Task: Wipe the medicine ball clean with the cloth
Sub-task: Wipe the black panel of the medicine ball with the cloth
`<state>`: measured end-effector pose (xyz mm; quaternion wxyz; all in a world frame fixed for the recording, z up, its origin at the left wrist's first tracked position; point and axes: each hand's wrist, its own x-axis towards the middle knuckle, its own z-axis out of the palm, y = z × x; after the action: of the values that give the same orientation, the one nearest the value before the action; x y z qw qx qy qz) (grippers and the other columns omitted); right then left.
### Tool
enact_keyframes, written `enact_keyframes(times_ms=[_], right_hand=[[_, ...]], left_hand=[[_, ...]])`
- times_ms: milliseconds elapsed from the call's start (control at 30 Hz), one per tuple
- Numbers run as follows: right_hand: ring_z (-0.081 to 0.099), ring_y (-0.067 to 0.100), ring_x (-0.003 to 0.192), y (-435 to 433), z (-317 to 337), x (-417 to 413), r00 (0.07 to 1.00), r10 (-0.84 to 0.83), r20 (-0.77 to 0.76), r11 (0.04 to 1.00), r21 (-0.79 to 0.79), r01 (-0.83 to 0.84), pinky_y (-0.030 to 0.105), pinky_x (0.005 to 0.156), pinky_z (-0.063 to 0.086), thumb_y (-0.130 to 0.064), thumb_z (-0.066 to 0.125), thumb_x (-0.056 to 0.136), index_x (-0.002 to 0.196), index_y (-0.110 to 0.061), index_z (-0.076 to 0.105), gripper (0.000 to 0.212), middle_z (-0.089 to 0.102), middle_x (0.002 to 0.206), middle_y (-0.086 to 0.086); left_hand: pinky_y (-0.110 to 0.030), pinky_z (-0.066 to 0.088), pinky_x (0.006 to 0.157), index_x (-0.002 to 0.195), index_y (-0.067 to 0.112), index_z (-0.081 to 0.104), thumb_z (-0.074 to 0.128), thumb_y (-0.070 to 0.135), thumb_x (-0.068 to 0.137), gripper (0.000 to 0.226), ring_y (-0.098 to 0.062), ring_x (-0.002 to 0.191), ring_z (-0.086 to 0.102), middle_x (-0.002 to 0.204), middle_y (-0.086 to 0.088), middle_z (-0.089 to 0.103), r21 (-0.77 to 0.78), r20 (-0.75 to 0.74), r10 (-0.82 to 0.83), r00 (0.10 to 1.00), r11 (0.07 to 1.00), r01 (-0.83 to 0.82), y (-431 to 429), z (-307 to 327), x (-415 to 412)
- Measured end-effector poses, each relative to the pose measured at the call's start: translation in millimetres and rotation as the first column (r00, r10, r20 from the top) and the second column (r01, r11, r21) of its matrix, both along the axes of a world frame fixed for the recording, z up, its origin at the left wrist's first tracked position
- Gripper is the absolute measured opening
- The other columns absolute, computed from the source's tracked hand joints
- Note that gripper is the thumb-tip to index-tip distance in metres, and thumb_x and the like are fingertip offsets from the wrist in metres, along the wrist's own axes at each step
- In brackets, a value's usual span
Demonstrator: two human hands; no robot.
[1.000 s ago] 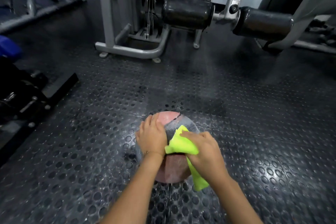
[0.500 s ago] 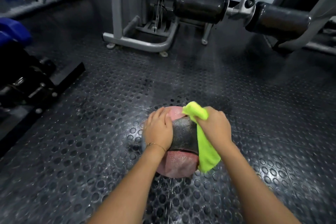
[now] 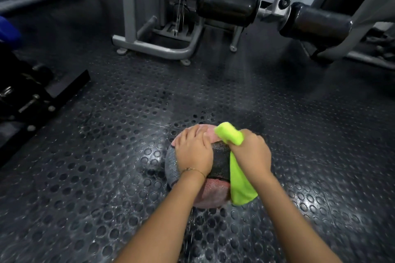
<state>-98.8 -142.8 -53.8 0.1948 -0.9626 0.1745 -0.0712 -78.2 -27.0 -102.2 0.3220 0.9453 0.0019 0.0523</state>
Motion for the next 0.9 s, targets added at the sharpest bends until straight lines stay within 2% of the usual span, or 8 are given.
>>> enact_keyframes(times_ms=[67,233,333,400,567,667,767,900], right_hand=[[0.057,0.034,0.093,11,1,-12,0.995,0.094,0.013,0.995,-0.026,-0.094,0.034,0.065,0.038,-0.034,0.056,0.083,0.092,-0.015,0.061,0.022,0.066,0.094,0.009],[0.06,0.036,0.09,-8,5,8,0.996,-0.081,-0.032,0.993,0.08,0.083,0.035,0.066,0.042,-0.04,0.057,0.081,0.086,-0.013,0.06,0.027,0.066,0.091,0.013],[0.06,0.035,0.086,8,1,-7,1.0,-0.019,0.012,1.0,-0.001,0.019,0.034,0.063,0.04,-0.039,0.056,0.082,0.086,-0.015,0.06,0.024,0.066,0.089,0.011],[0.06,0.035,0.086,12,0,-14,1.0,-0.002,0.005,1.0,0.018,0.002,0.033,0.061,0.038,-0.036,0.057,0.082,0.085,-0.016,0.059,0.021,0.065,0.088,0.01],[0.058,0.035,0.085,-11,-1,5,0.986,-0.159,-0.044,0.982,0.091,0.163,0.032,0.064,0.039,-0.034,0.055,0.081,0.086,-0.013,0.058,0.022,0.065,0.088,0.01],[0.059,0.033,0.083,-14,-7,4,0.985,-0.159,-0.068,0.979,0.116,0.167,0.034,0.066,0.043,-0.032,0.053,0.082,0.085,-0.014,0.058,0.018,0.064,0.086,0.009],[0.059,0.035,0.089,-19,-4,5,0.984,-0.147,-0.098,0.977,0.14,0.16,0.036,0.07,0.045,-0.032,0.053,0.083,0.09,-0.014,0.06,0.02,0.065,0.091,0.01],[0.059,0.035,0.095,-7,2,-4,0.995,-0.09,-0.05,0.985,0.141,0.096,0.037,0.073,0.046,-0.041,0.059,0.082,0.095,-0.016,0.064,0.029,0.067,0.096,0.01]], left_hand=[[-0.036,0.024,0.113,0.131,0.027,0.053,0.0,0.042,0.081,0.075,-0.018,0.131,0.037,0.139,0.007,0.048,-0.008,0.003,0.003,1.0,1.0,-0.003,2,-1,0],[-0.038,0.027,0.111,0.128,0.024,0.057,-0.001,0.042,0.078,0.079,-0.021,0.128,0.042,0.136,0.004,0.053,-0.006,0.031,0.012,0.999,1.0,-0.012,-5,3,-3],[-0.038,0.027,0.111,0.127,0.022,0.057,-0.001,0.042,0.078,0.079,-0.022,0.127,0.042,0.135,0.003,0.053,-0.02,0.027,0.023,0.999,1.0,-0.022,-5,2,-2],[-0.038,0.027,0.11,0.127,0.022,0.057,0.0,0.042,0.078,0.078,-0.022,0.126,0.042,0.135,0.003,0.053,-0.028,0.037,0.031,0.999,0.999,-0.03,-5,2,-1],[-0.04,0.028,0.108,0.126,0.023,0.058,0.003,0.04,0.078,0.075,-0.024,0.125,0.044,0.134,0.002,0.055,-0.008,0.051,0.035,0.998,0.999,-0.035,-12,5,-4],[-0.038,0.028,0.105,0.127,0.028,0.057,0.015,0.036,0.085,0.059,-0.023,0.124,0.042,0.135,0.005,0.053,-0.001,-0.008,0.021,1.0,1.0,-0.021,-9,8,-1],[-0.036,0.029,0.101,0.126,0.035,0.056,0.033,0.032,0.093,0.04,-0.025,0.117,0.042,0.129,0.006,0.053,0.018,-0.033,-0.093,0.995,0.995,0.093,3,11,12],[-0.044,0.018,0.115,0.134,0.029,0.05,0.03,0.028,0.098,0.041,-0.022,0.134,0.032,0.141,0.003,0.044,-0.004,-0.051,-0.169,0.984,0.986,0.169,7,7,13]])
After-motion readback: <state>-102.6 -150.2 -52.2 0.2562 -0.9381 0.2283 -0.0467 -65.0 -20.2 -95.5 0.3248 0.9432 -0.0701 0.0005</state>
